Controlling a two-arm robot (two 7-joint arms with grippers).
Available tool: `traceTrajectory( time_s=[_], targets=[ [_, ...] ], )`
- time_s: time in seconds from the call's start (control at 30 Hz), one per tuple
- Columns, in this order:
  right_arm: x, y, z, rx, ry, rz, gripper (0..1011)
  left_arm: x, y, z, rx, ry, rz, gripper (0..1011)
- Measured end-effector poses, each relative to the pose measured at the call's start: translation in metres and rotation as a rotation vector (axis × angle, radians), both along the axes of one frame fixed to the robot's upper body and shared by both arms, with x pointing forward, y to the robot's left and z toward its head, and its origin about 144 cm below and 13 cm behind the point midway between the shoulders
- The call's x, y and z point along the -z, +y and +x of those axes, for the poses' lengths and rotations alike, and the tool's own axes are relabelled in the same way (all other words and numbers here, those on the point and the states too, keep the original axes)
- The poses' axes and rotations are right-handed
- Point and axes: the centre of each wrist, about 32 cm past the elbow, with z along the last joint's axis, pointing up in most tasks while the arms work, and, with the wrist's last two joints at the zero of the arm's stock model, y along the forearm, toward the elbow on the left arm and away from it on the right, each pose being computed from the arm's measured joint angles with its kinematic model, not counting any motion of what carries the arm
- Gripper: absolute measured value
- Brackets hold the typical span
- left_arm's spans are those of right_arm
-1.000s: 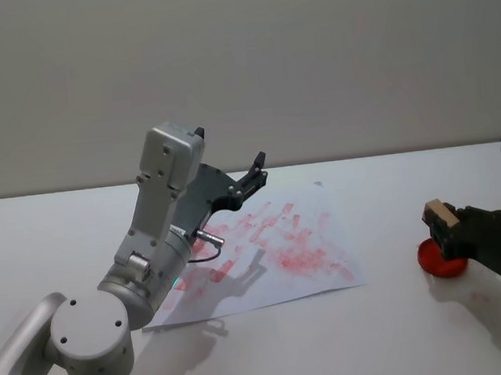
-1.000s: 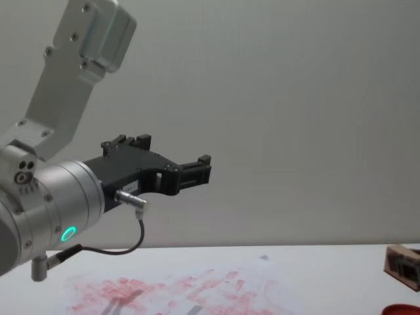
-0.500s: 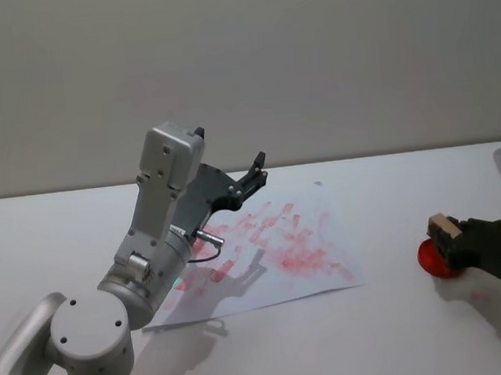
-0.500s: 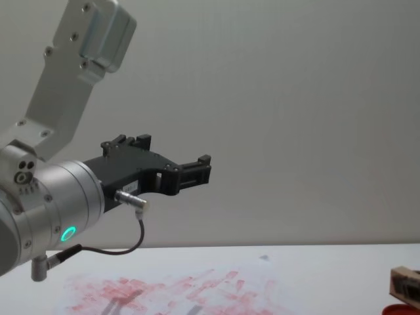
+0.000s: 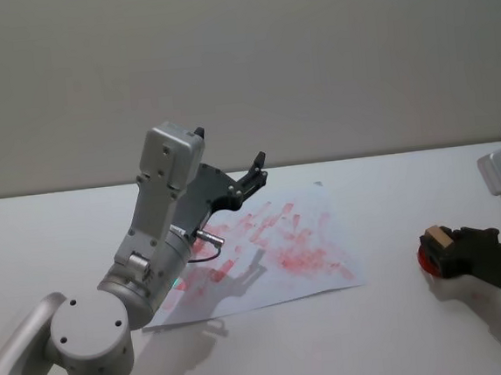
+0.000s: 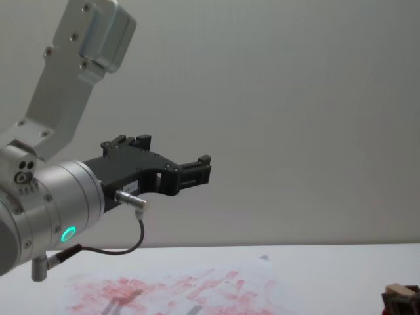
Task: Use the one hand to pick up the stamp and affix it onto the A4 paper.
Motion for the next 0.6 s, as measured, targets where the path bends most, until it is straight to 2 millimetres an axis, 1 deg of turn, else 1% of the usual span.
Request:
traceTrajectory(
  time_s=[0.07,0.13,0.17,0.2,0.23,0.5,0.57,0.6],
  targets=[
    [0.0005,0.0004,0.0007,-0.002,0.004,-0.002,344,0.0000,0.0000,0.0000,0.000,0.000,0.000,1001],
    [0.0011,0.0008,0.0012,-0.004,0.008,-0.003,425,0.0000,0.0000,0.0000,0.000,0.000,0.000,1001],
    [0.0011,0.0008,0.0012,-0.004,0.008,-0.003,425,0.0000,0.0000,0.0000,0.000,0.000,0.000,1001],
    [0.0012,0.0010,0.0016,-0.005,0.010,-0.004,485,0.0000,0.0000,0.0000,0.000,0.000,0.000,1001],
    [0.0014,0.0010,0.0019,-0.005,0.012,-0.004,521,0.0000,0.0000,0.0000,0.000,0.000,0.000,1001],
    [0.0025,0.0016,0.0028,-0.008,0.019,-0.007,761,0.0000,0.0000,0.0000,0.000,0.000,0.000,1001],
    [0.0026,0.0017,0.0030,-0.009,0.020,-0.008,796,0.0000,0.0000,0.0000,0.000,0.000,0.000,1001],
    [0.0026,0.0017,0.0030,-0.009,0.020,-0.008,829,0.0000,0.0000,0.0000,0.000,0.000,0.000,1001]
  ],
)
